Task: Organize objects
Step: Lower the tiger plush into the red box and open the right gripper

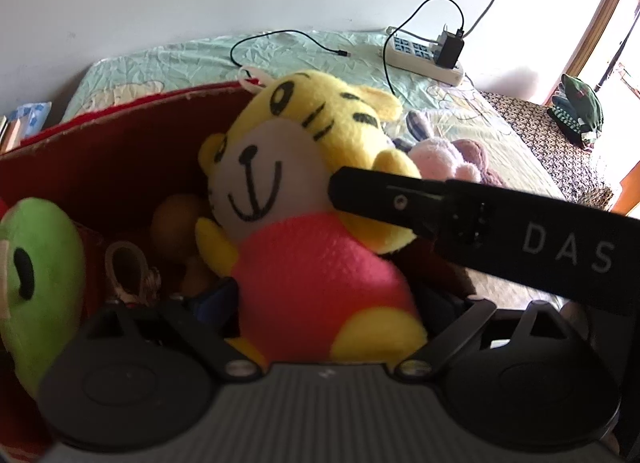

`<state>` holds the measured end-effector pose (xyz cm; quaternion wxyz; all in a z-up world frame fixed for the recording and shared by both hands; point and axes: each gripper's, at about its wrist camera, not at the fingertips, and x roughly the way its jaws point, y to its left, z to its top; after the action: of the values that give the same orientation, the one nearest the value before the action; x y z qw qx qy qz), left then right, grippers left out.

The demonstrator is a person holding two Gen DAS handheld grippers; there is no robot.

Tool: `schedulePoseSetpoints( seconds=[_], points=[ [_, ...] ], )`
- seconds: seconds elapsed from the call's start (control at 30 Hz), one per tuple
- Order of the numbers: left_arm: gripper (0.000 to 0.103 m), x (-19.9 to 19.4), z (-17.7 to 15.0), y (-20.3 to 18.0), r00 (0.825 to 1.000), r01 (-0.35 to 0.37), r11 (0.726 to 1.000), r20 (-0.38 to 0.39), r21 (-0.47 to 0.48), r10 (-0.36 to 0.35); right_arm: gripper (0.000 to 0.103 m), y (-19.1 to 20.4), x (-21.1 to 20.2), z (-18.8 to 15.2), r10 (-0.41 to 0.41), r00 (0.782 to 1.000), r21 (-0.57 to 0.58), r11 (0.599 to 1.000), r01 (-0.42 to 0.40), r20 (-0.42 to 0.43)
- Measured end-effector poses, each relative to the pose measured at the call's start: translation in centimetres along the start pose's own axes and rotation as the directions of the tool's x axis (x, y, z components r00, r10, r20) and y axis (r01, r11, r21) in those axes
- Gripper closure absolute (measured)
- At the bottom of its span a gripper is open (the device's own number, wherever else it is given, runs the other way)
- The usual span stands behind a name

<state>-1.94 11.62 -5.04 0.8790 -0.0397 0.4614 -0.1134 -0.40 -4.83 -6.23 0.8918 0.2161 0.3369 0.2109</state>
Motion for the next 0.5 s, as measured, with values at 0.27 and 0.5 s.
schedulePoseSetpoints(
  seconds=[0.27,0.5],
  points=[
    [0.008,0.03,0.03,-0.04,1.0,-0.014,1.0,-0.008,-0.015,0.013,0.074,-0.08,-0.22,-0.09,0.001,1.0,-0.006,1.0,-0.001,-0.01],
    [0.008,-0.03,0.04,-0.21,0.999,-0.037,0.999,-0.011,-0.028,0.036,0.075,-0.07,-0.28,-0.15,0.001,1.0,-0.008,1.0,-0.001,-0.012]
  ],
)
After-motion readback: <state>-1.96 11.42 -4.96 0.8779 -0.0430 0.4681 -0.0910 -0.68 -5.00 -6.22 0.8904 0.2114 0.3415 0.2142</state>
